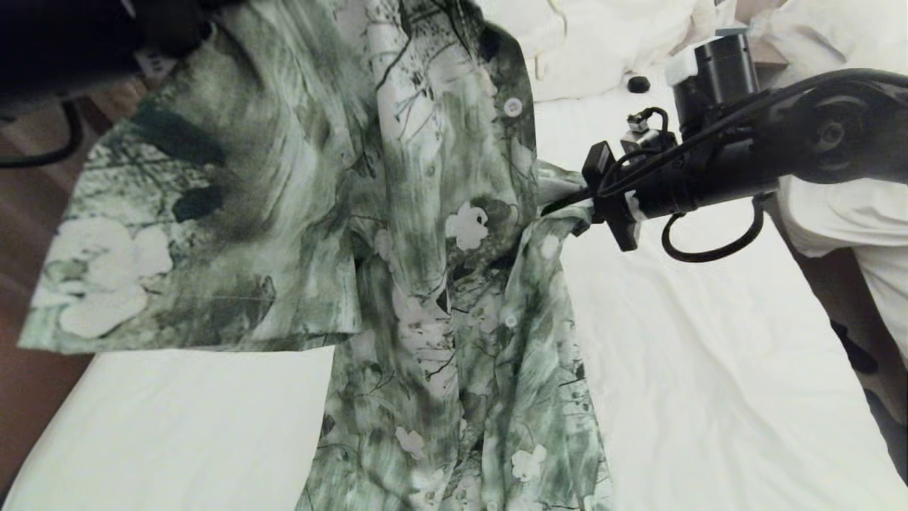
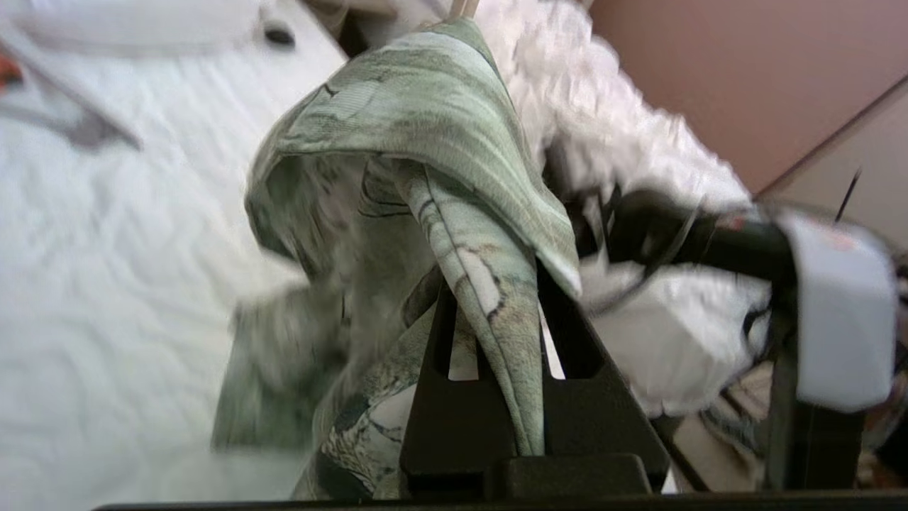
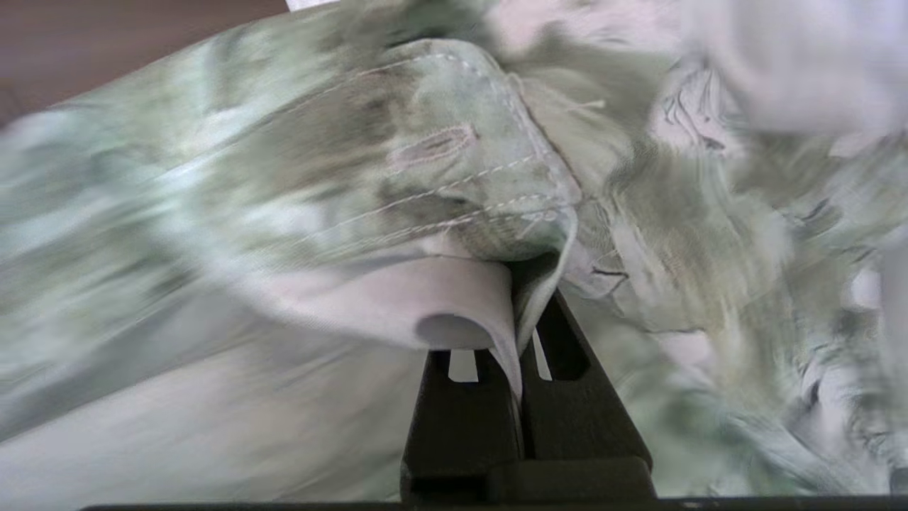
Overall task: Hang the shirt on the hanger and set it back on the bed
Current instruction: Hook the other side of the shirt onto the hanger
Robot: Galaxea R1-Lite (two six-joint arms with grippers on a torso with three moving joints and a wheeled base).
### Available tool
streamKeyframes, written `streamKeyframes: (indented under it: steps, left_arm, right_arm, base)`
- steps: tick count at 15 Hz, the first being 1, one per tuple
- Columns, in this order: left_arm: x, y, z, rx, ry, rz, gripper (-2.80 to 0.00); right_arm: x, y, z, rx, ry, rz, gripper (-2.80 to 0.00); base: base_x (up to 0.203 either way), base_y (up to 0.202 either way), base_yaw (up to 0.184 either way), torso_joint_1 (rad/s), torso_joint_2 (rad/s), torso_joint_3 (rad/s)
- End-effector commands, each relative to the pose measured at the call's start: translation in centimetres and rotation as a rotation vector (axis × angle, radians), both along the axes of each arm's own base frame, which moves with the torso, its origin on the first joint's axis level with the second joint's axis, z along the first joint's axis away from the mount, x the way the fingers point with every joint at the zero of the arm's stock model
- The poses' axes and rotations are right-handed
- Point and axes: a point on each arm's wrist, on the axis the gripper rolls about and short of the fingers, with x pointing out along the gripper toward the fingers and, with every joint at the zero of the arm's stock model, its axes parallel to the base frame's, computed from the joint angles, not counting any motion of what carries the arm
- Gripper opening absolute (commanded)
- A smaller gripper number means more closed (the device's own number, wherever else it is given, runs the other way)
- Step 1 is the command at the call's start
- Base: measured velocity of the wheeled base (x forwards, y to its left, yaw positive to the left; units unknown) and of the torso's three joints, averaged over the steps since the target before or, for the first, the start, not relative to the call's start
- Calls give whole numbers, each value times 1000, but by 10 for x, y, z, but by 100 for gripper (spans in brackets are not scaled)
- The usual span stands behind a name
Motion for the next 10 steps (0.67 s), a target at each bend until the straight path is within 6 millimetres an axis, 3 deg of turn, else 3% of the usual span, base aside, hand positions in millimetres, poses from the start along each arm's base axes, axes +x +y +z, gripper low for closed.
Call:
streamKeyframes:
  steps: [1, 10]
  left_arm:
    - [-3, 3, -13, 23, 30, -3, -280]
    - [-33, 12, -40, -12, 153, -115, -280]
  right_arm:
    - [-3, -8, 7, 11, -10, -18, -280]
    - [11, -22, 3, 2, -7, -158, -280]
  base:
    - [0, 0, 0, 0, 0, 0]
    - [0, 0, 0, 0, 0, 0]
